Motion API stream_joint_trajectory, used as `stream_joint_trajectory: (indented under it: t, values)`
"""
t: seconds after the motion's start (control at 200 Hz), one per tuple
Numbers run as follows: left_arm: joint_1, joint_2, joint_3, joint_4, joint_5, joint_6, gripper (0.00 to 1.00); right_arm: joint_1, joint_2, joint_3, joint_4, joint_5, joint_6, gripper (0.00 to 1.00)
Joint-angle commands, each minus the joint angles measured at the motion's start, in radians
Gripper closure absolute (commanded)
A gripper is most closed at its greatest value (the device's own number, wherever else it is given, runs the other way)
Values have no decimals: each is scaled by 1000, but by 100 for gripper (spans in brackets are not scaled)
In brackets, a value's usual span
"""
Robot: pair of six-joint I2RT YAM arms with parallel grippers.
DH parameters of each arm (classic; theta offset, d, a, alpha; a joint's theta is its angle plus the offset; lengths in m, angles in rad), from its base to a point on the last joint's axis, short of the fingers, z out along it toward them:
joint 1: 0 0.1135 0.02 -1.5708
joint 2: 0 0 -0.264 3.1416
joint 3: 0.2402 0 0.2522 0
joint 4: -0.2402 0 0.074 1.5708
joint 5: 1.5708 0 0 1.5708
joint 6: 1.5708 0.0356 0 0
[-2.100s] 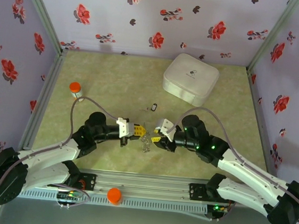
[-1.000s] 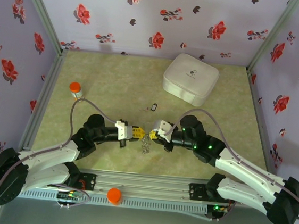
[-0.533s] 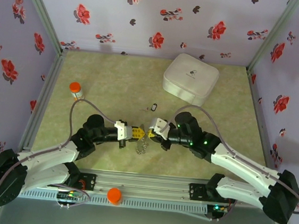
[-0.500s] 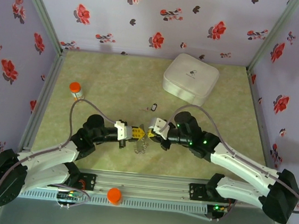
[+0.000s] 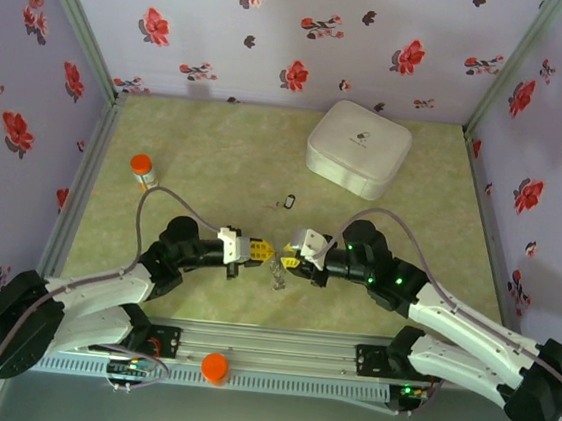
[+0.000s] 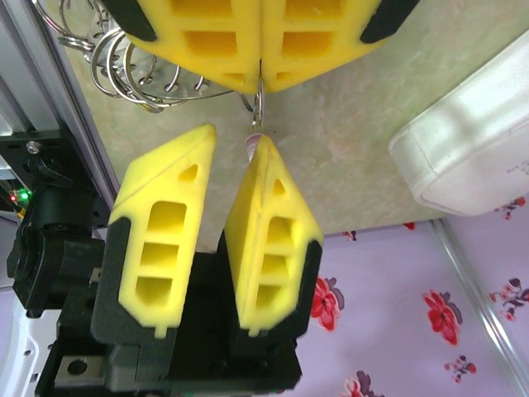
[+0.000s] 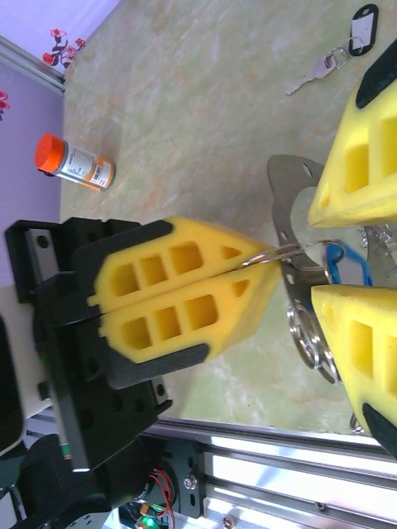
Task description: Put the keys on the keyring
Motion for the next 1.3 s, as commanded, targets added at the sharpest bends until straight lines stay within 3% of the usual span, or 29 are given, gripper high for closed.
stream_joint_trajectory:
  t: [0.0, 0.49, 0.695, 0.75, 0.775, 0.83, 0.935, 1.03, 1.21, 1.295]
  values:
    - [-6, 14, -2, 117, 30, -31, 100, 5, 1, -4, 64, -24, 21, 75]
    - [-5, -1, -1, 90, 45, -34, 100, 14, 64, 4, 97, -42, 51, 84]
    - [-6, -3, 0, 95, 44, -32, 100, 15, 76, 14, 83, -60, 43, 100]
    - [-6, -7, -2, 91, 22, -34, 100, 15, 72, 21, 65, -56, 32, 100]
    - [-6, -12, -1, 84, 5, -39, 90, 15, 70, 27, 52, -51, 25, 100]
    - [-6, -28, -1, 34, -25, -33, 77, 20, 70, 51, -2, -32, -3, 100]
    - [-9, -64, 75, -264, -35, 50, 73, 37, 88, 121, -160, 9, -87, 100]
    - [-12, -74, 119, -422, -53, 108, 74, 55, 118, 195, -294, 48, -150, 100]
    - [-12, -72, 147, -465, -59, 123, 77, 70, 175, 288, -409, 74, -210, 100]
    - [-12, -58, 163, -466, -54, 124, 83, 73, 198, 315, -426, 65, -224, 100]
